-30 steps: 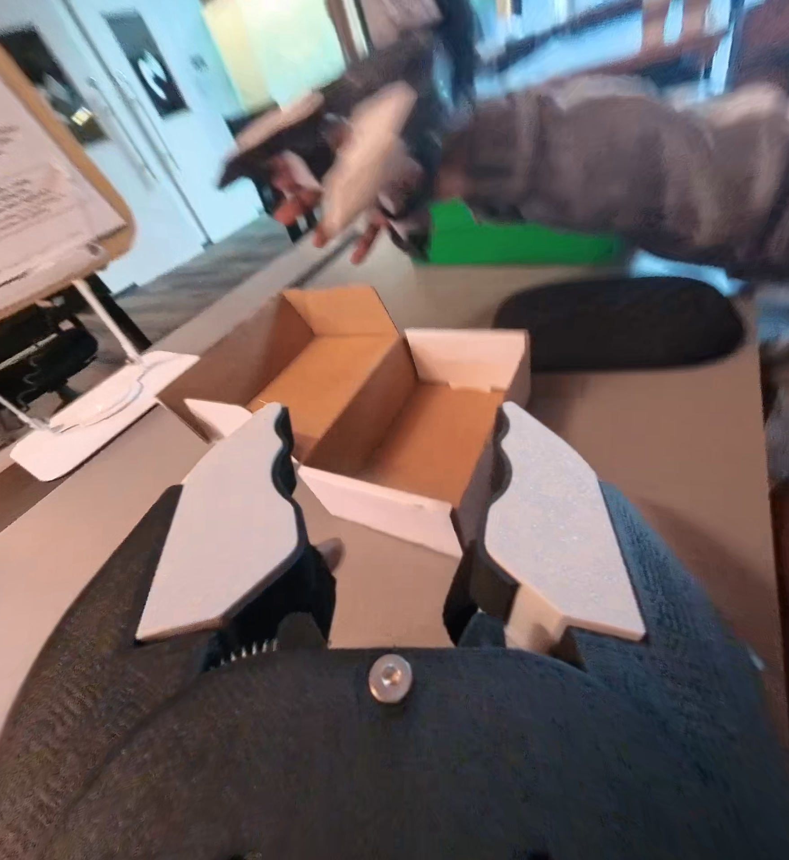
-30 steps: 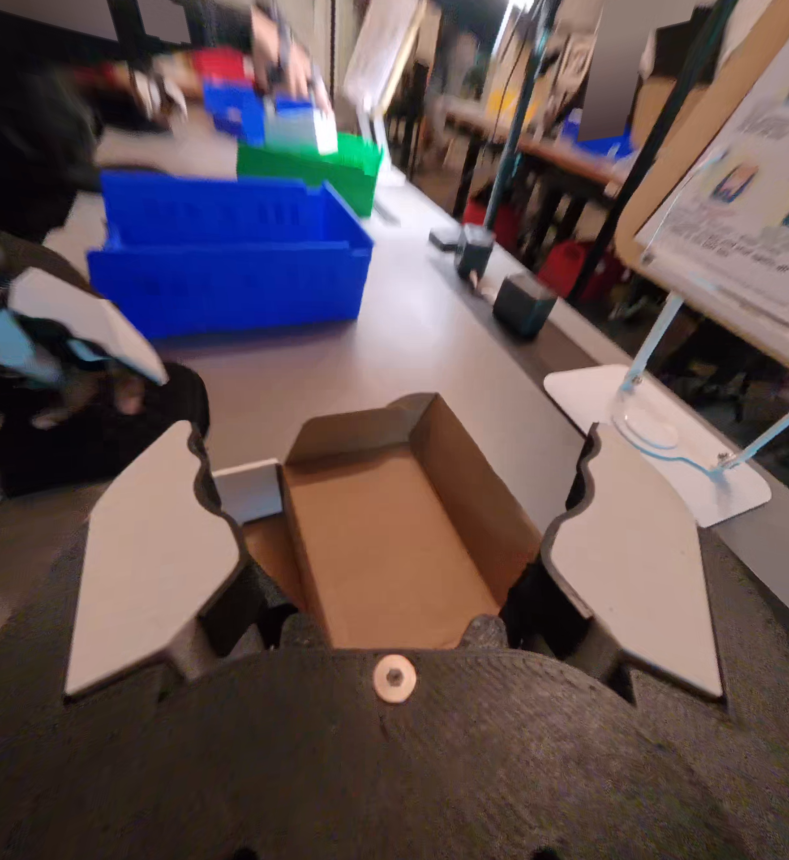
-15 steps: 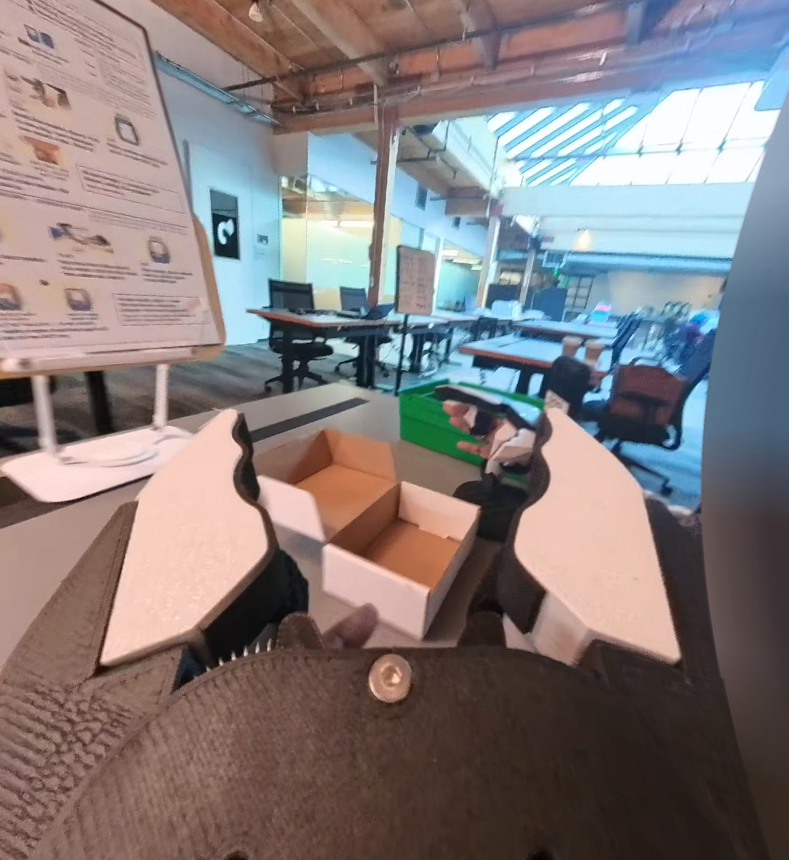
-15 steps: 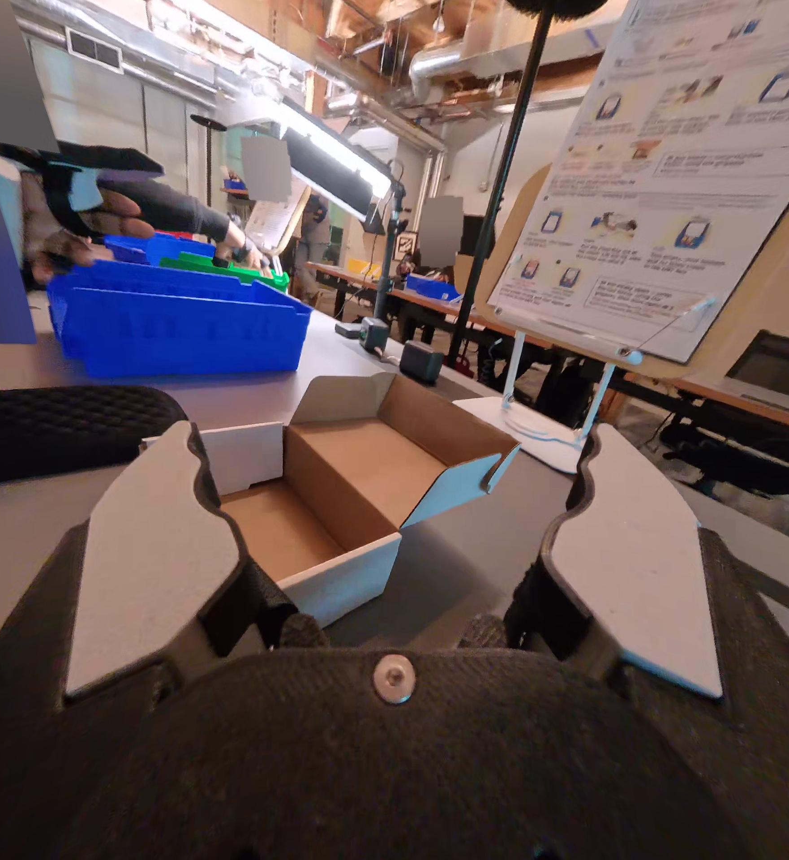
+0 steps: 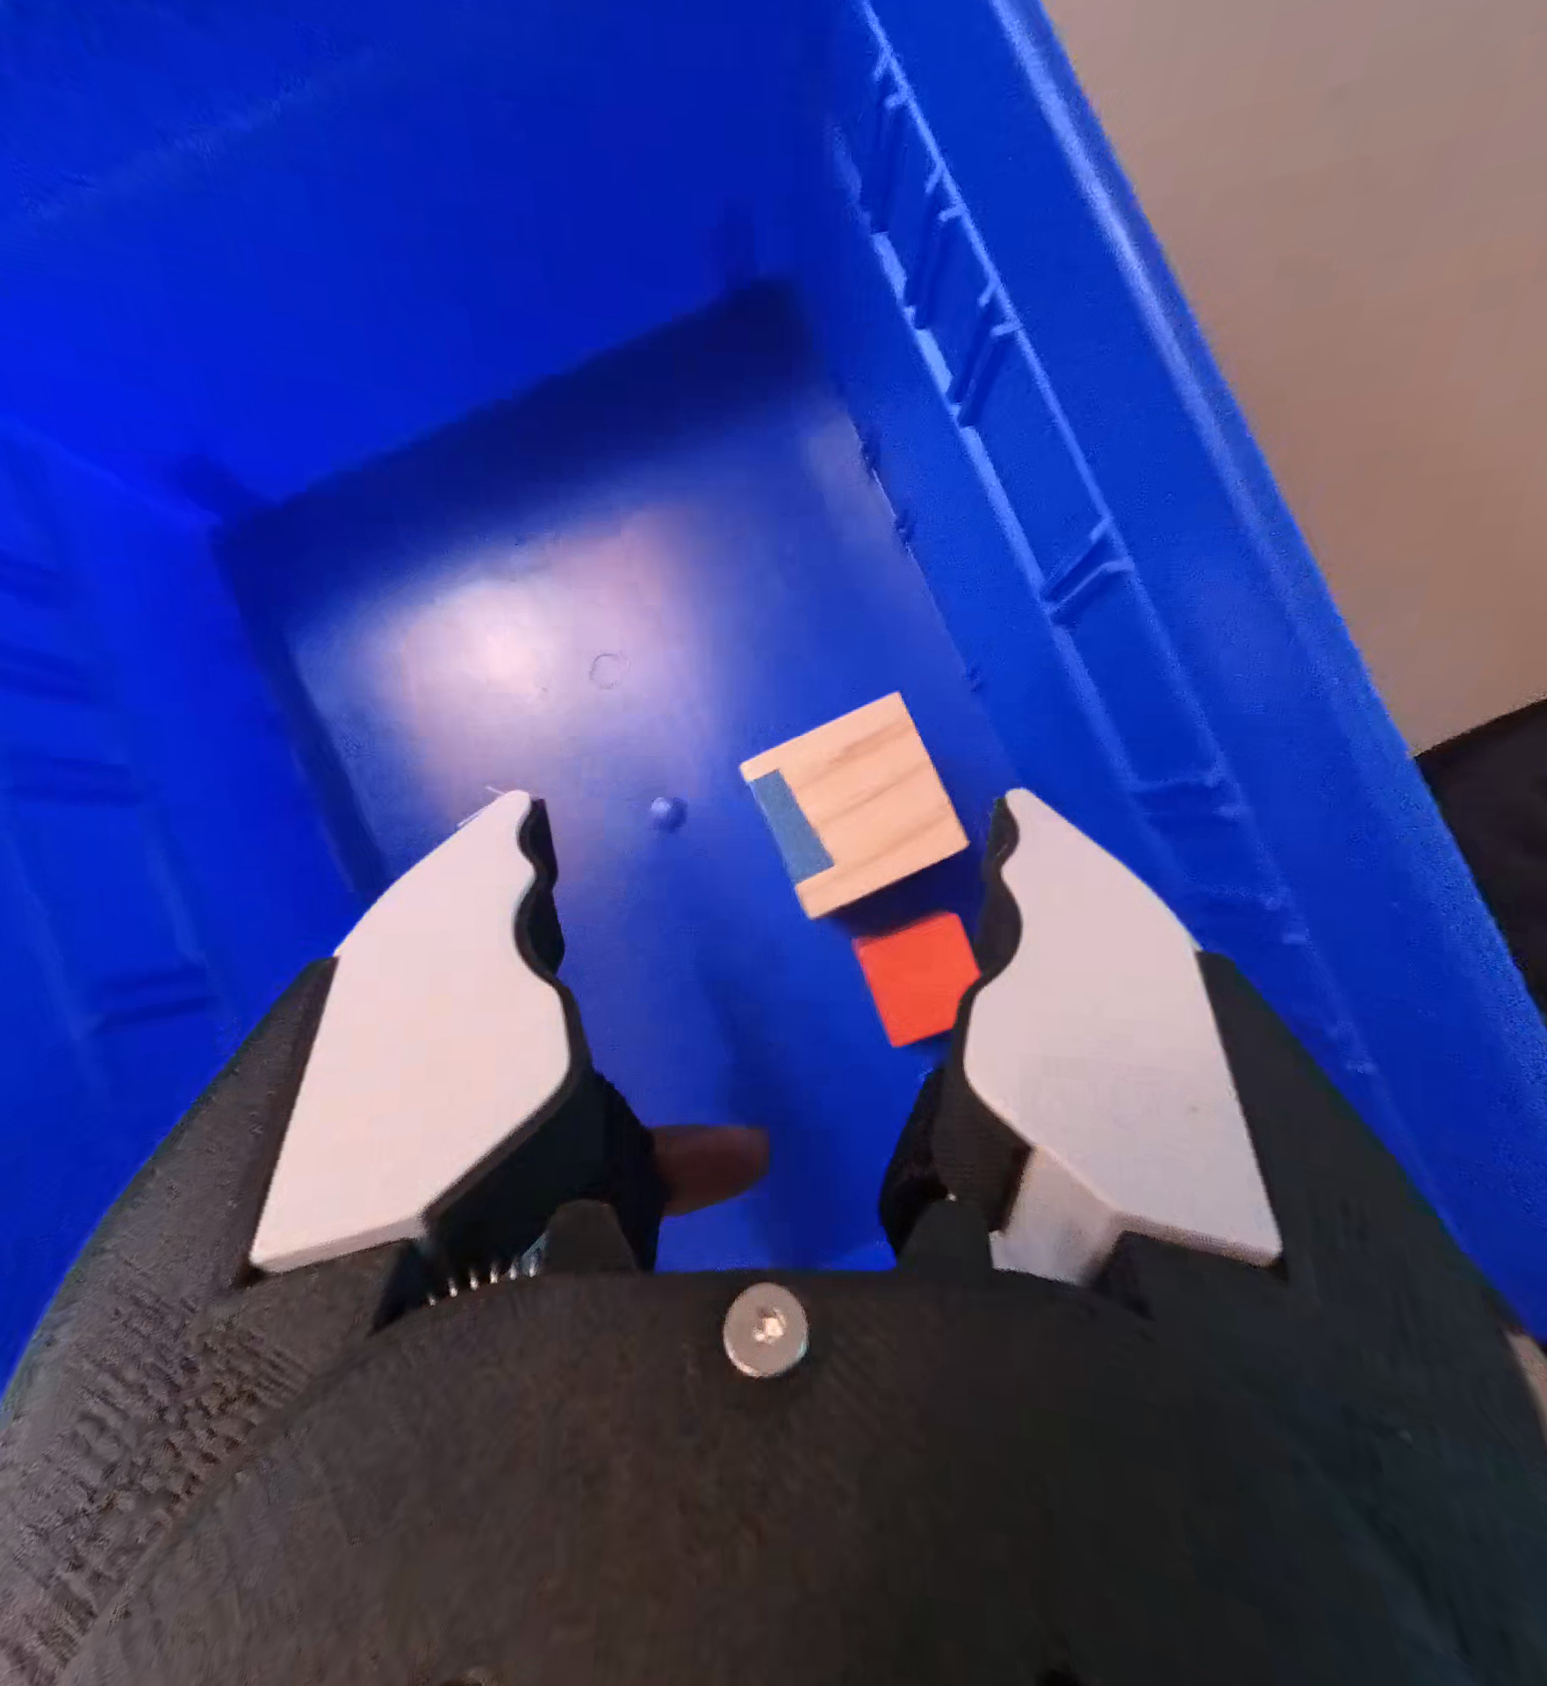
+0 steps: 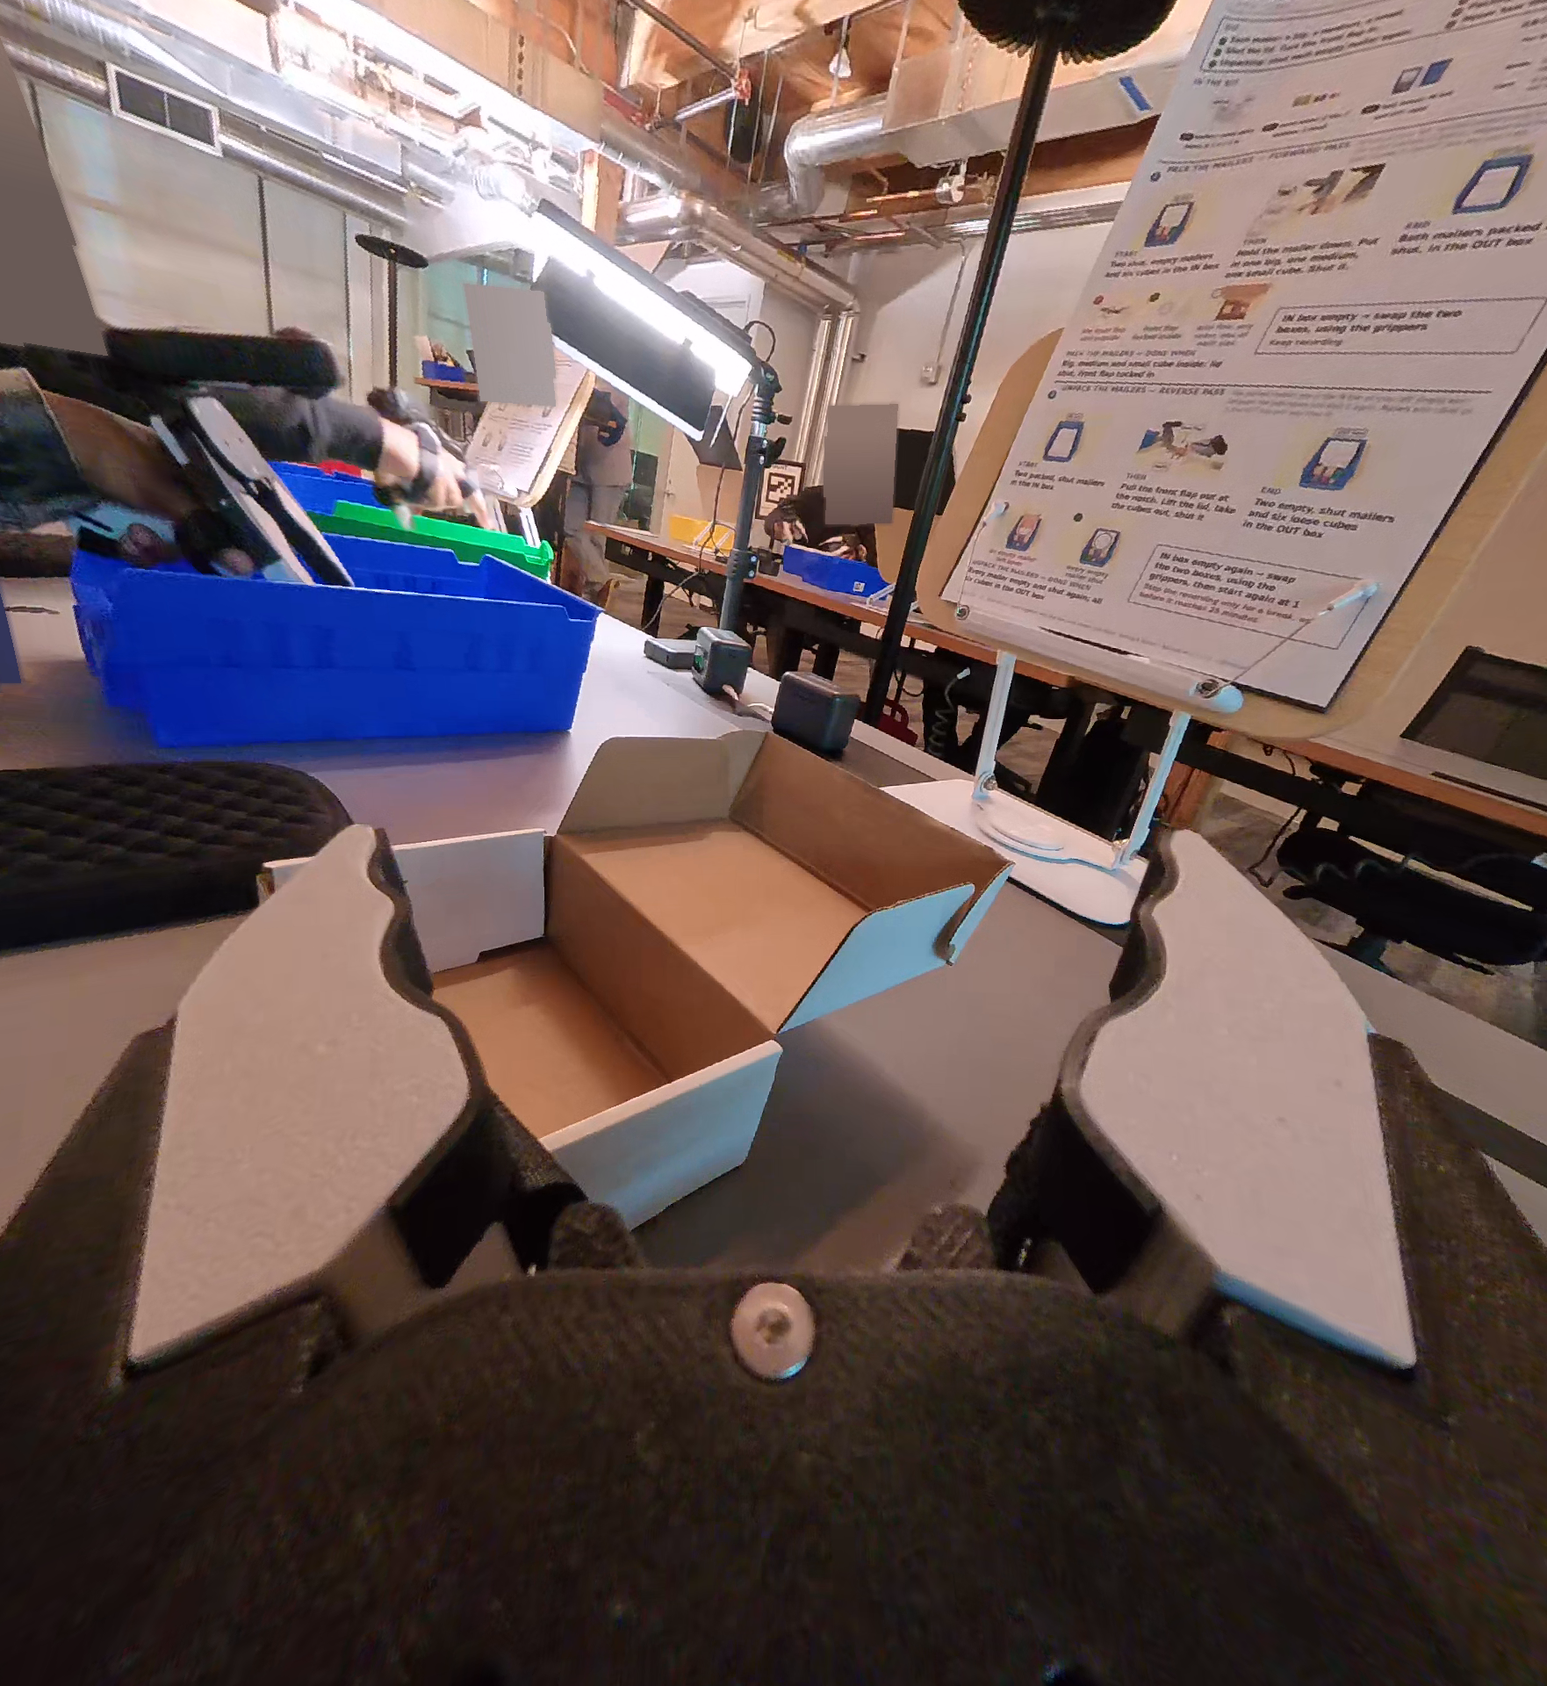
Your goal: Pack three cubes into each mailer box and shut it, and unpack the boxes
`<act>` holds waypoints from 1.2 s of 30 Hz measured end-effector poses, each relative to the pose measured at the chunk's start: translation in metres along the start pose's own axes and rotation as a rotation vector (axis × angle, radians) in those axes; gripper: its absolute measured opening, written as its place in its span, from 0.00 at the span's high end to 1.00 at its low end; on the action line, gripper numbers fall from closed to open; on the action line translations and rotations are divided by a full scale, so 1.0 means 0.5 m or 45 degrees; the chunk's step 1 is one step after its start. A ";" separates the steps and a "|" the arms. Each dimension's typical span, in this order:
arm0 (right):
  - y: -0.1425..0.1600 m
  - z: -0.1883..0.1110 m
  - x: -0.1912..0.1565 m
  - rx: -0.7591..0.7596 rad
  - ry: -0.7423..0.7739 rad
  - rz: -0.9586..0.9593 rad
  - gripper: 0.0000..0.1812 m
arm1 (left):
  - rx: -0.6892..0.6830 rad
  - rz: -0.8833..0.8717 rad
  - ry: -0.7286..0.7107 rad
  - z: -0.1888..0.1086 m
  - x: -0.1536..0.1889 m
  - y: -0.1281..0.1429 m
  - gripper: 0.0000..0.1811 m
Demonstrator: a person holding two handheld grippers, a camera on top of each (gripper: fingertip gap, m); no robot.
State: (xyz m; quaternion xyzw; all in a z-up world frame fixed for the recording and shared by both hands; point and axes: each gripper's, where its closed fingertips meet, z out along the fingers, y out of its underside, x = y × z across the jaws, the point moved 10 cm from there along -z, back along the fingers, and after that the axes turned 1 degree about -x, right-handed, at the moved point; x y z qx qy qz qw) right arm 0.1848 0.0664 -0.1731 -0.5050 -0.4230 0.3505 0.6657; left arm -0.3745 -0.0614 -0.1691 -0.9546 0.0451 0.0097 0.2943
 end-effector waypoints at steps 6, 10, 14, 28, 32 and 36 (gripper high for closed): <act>0.002 0.001 -0.001 -0.008 -0.003 -0.011 0.20 | -0.133 0.044 0.016 0.045 0.029 -0.009 0.54; 0.001 0.001 -0.004 -0.019 -0.005 -0.043 0.20 | -0.247 0.066 -0.004 0.067 0.027 -0.005 0.70; 0.003 0.003 -0.006 -0.029 -0.014 -0.049 0.20 | -0.220 0.069 0.039 0.066 0.016 0.001 0.71; -0.009 0.013 -0.022 0.019 -0.029 -0.162 0.29 | 1.165 -0.049 0.583 -0.135 0.146 -0.136 0.72; -0.029 0.023 -0.026 0.084 -0.030 -0.209 0.35 | 1.362 -0.132 1.051 -0.135 0.241 -0.184 0.72; -0.072 0.055 -0.036 0.160 -0.109 -0.243 0.42 | 1.357 -0.226 1.460 -0.097 0.333 -0.224 0.72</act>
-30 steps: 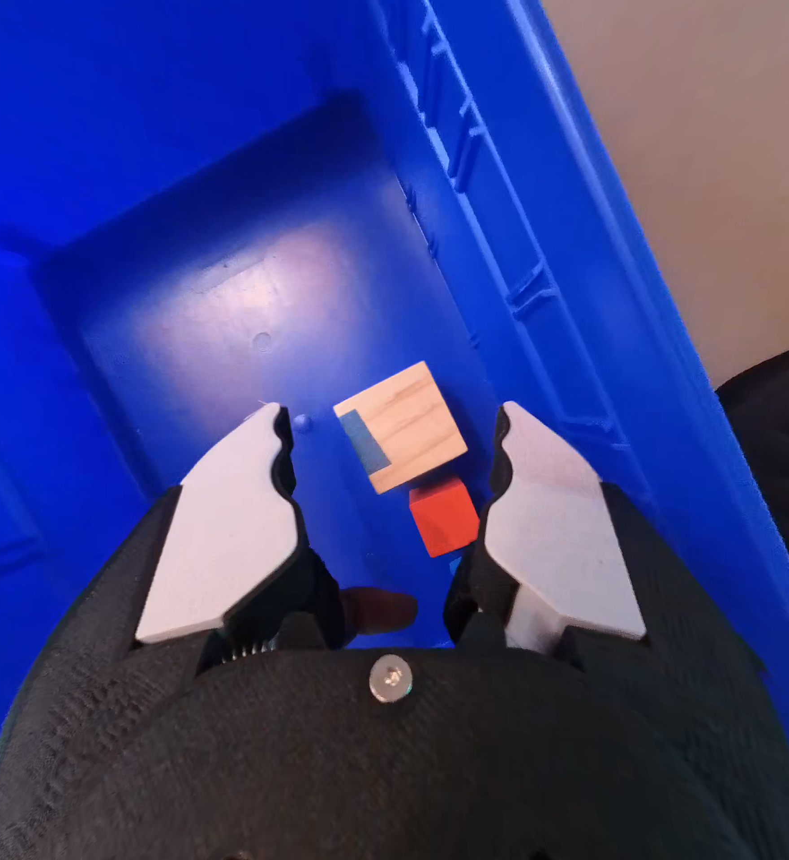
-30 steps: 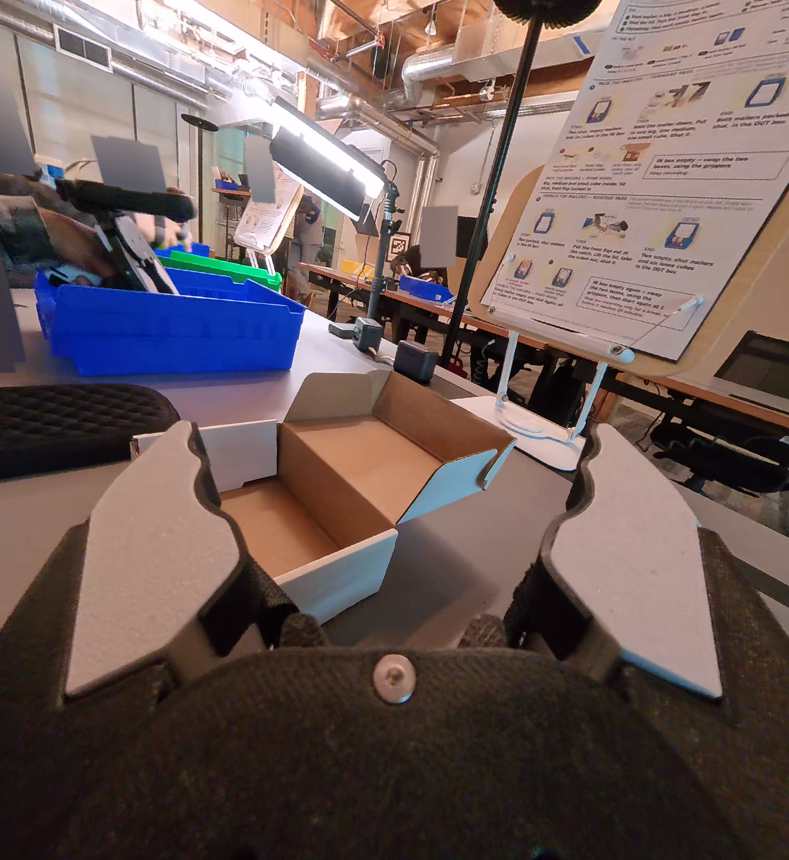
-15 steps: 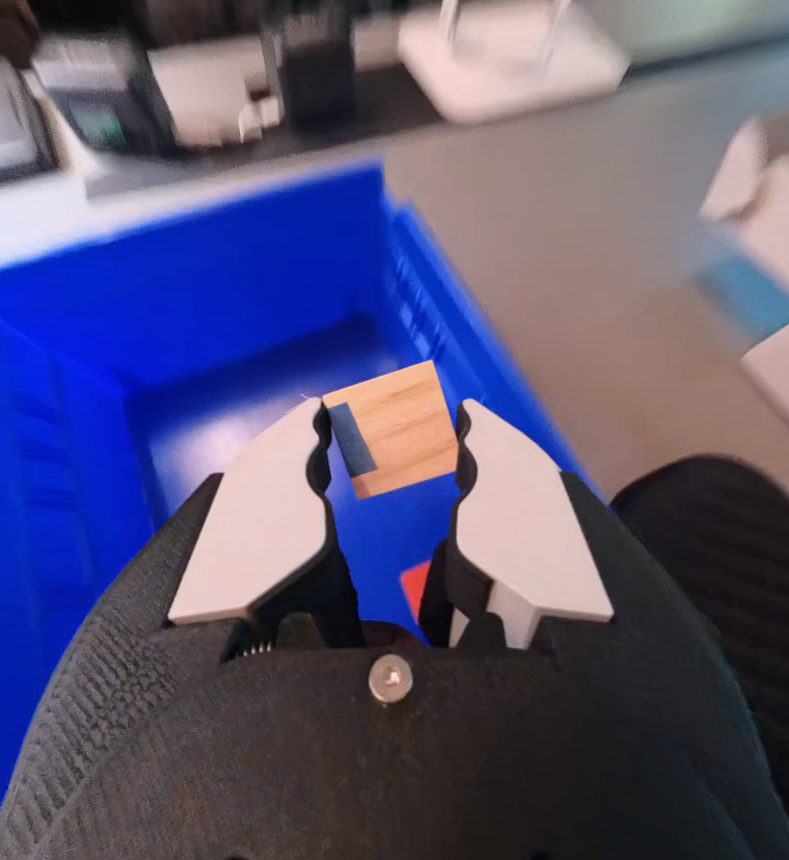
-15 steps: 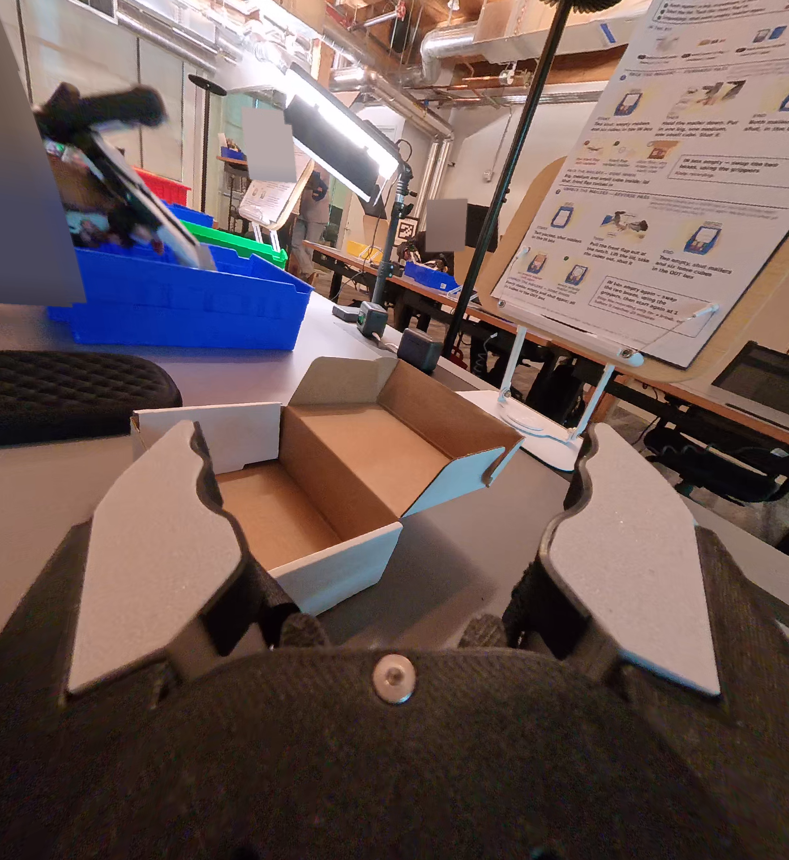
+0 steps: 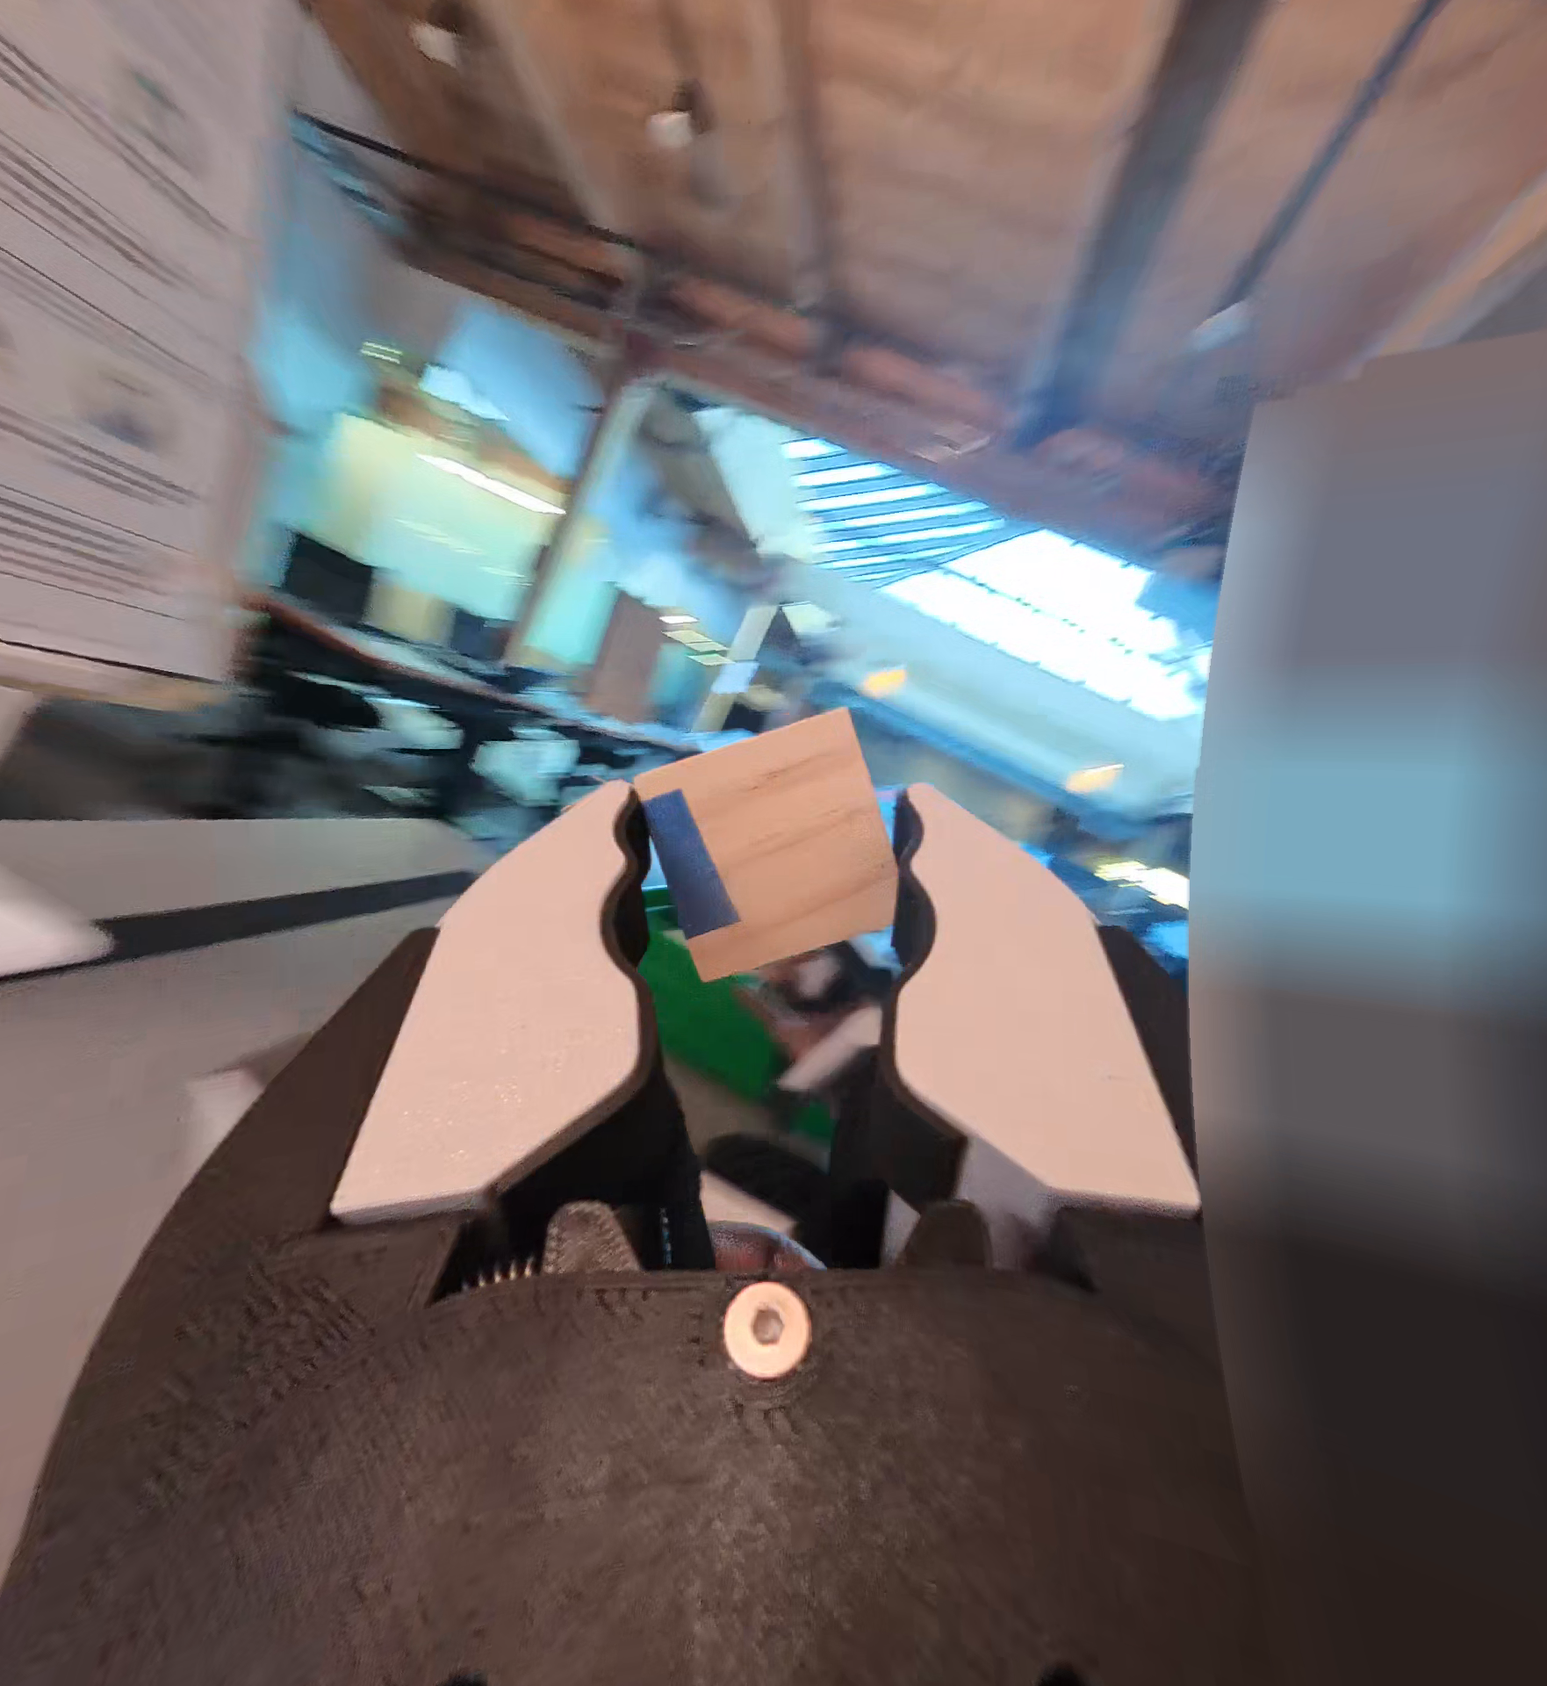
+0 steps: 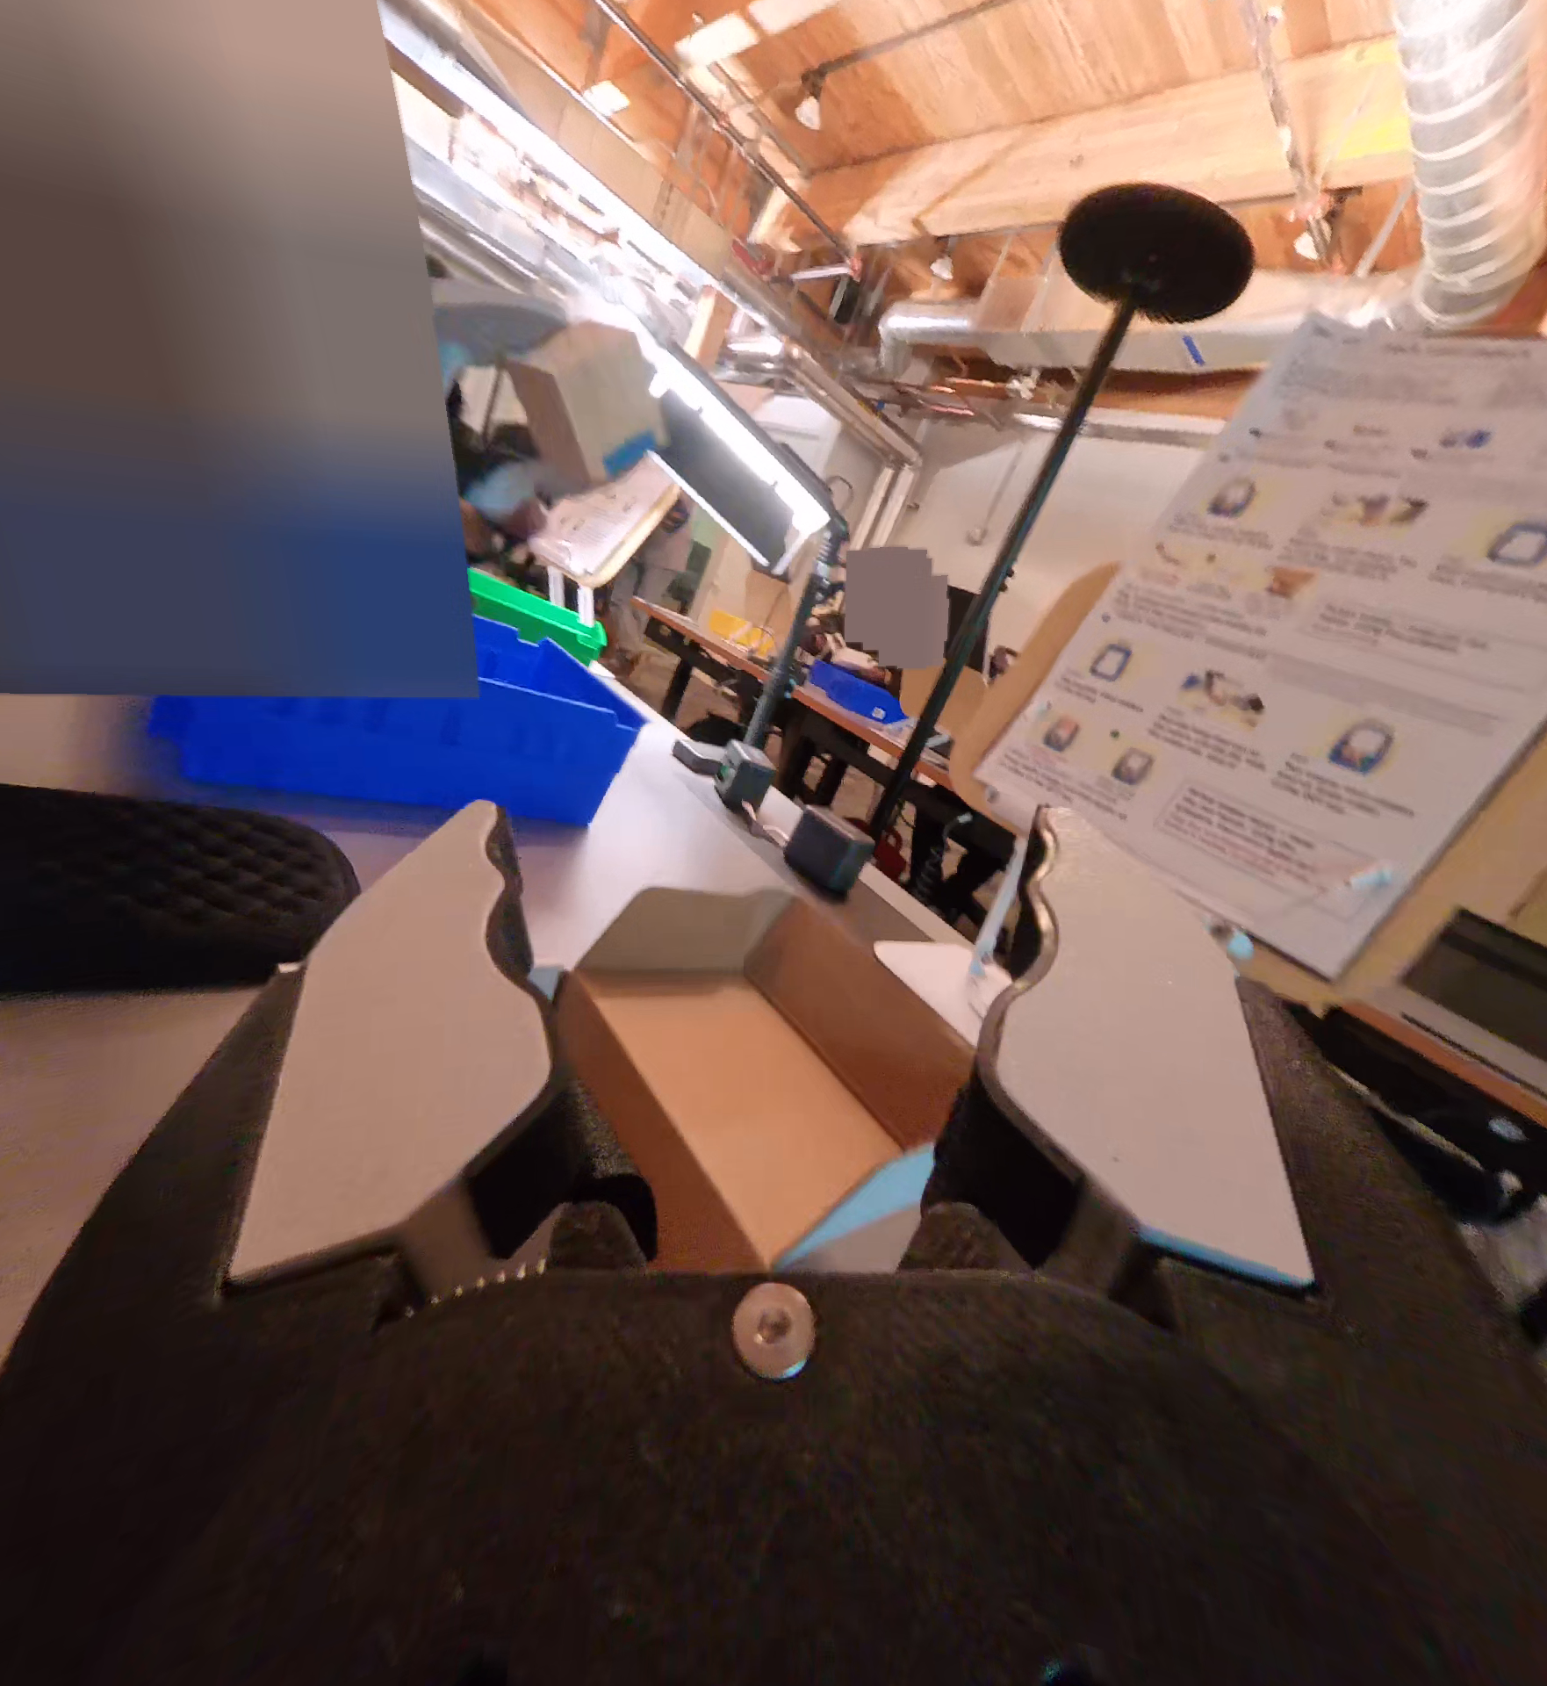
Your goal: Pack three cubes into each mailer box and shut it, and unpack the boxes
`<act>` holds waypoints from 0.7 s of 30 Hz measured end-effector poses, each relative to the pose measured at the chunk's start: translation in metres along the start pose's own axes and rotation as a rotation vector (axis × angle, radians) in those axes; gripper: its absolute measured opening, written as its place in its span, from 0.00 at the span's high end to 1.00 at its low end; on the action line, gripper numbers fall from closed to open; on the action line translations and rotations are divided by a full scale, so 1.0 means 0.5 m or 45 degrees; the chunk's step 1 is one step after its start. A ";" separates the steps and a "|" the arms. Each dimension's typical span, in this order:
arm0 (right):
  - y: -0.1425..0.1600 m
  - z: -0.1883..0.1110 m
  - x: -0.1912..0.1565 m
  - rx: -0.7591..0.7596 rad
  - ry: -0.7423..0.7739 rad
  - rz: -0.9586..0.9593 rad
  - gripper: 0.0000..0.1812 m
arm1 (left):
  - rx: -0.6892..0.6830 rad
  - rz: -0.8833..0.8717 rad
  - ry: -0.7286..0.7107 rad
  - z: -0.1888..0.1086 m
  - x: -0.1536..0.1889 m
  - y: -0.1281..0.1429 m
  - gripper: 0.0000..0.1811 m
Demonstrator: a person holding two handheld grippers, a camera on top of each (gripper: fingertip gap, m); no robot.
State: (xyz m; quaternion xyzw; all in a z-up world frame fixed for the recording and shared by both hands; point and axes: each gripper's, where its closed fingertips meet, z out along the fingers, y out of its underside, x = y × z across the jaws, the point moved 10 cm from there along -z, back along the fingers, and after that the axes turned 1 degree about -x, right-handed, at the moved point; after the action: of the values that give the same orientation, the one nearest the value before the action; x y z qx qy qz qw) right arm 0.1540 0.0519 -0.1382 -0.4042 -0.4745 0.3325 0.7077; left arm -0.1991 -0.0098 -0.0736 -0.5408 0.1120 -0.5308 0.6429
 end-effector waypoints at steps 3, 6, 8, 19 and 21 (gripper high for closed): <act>-0.037 0.048 0.001 0.054 -0.115 -0.025 0.46 | 0.024 -0.129 0.142 0.056 -0.010 0.052 0.72; -0.058 0.099 -0.001 0.128 -0.223 0.004 0.52 | 0.008 -0.202 0.193 0.085 -0.033 0.106 0.72; -0.054 0.129 -0.006 0.130 -0.259 -0.044 0.56 | -0.012 -0.263 0.219 0.092 -0.050 0.140 0.72; 0.008 0.171 -0.049 0.037 -0.390 -0.104 0.75 | -0.266 -0.348 0.326 0.116 -0.049 0.215 0.72; 0.004 0.167 -0.052 0.019 -0.397 -0.126 0.75 | -0.286 -0.343 0.342 0.115 -0.048 0.217 0.69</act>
State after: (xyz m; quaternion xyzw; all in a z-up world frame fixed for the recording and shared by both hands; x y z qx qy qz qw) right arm 0.0671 0.0523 -0.1320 -0.3186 -0.5956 0.3595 0.6438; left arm -0.1066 0.0267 -0.1500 -0.5436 0.1817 -0.6633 0.4812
